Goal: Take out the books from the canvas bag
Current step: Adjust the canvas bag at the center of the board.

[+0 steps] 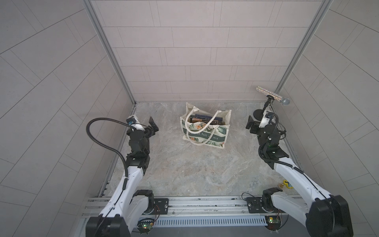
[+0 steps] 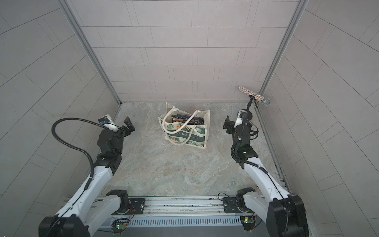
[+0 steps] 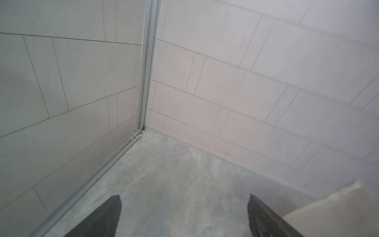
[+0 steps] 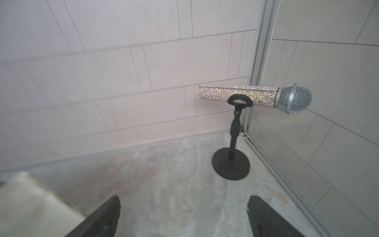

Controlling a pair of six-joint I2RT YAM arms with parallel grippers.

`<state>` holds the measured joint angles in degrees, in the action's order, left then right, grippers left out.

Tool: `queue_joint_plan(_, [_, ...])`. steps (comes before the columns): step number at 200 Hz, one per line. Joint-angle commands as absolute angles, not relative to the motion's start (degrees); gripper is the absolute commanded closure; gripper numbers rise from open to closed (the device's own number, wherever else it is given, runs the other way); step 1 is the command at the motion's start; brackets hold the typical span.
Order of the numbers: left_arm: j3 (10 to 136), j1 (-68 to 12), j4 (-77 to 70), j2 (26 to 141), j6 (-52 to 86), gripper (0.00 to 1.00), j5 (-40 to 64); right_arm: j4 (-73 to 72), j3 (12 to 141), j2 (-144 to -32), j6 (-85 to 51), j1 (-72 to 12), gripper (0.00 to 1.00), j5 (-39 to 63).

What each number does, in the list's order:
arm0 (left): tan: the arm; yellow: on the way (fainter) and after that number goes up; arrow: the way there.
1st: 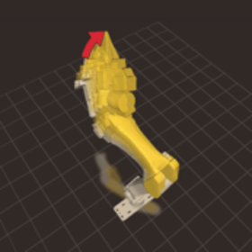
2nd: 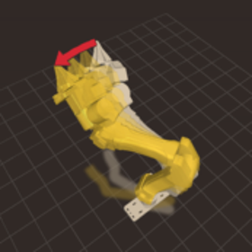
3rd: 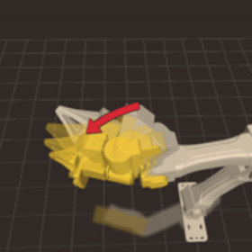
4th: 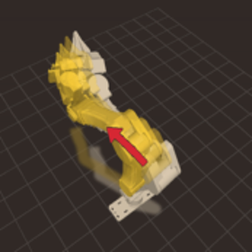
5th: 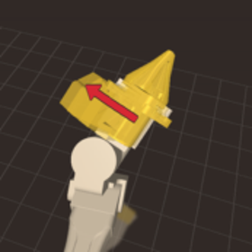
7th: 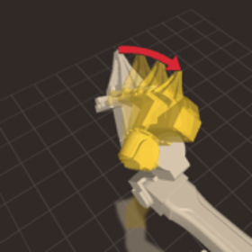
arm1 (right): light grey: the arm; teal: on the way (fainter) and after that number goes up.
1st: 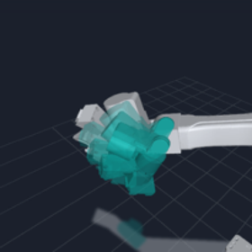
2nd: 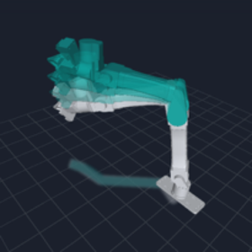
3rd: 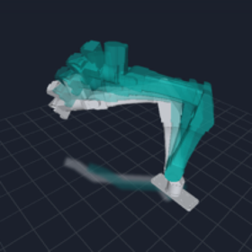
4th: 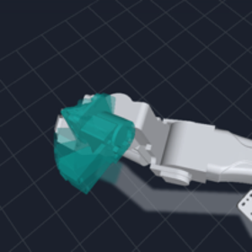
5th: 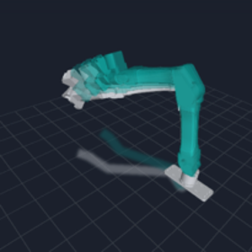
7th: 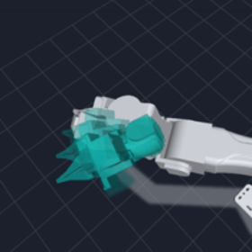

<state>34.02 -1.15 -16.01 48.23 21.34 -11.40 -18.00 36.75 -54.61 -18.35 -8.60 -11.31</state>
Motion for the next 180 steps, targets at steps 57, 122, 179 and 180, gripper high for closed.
queue_joint_plan(57, [56.13, -2.5, 23.32, 43.68, 33.23, 0.0, 6.02, 21.72, 54.07, -48.61, -33.51, -12.17, 0.0, -7.21])
queue_joint_plan(122, [69.96, -7.97, 38.91, 57.66, 30.78, 0.0, 11.22, 36.03, 62.89, -57.65, -30.39, -25.62, 0.0, -15.1])
queue_joint_plan(179, [82.03, -20.07, 44.45, 71.47, 23.94, 0.0, 3.72, 36.32, 69.45, -64.49, -30.44, -30.34, 0.0, -9.72])
queue_joint_plan(180, [82.32, -20.14, 44.64, 71.86, 23.83, 0.0, 3.84, 36.44, 69.66, -64.63, -30.43, -30.38, 0.0, -9.65])
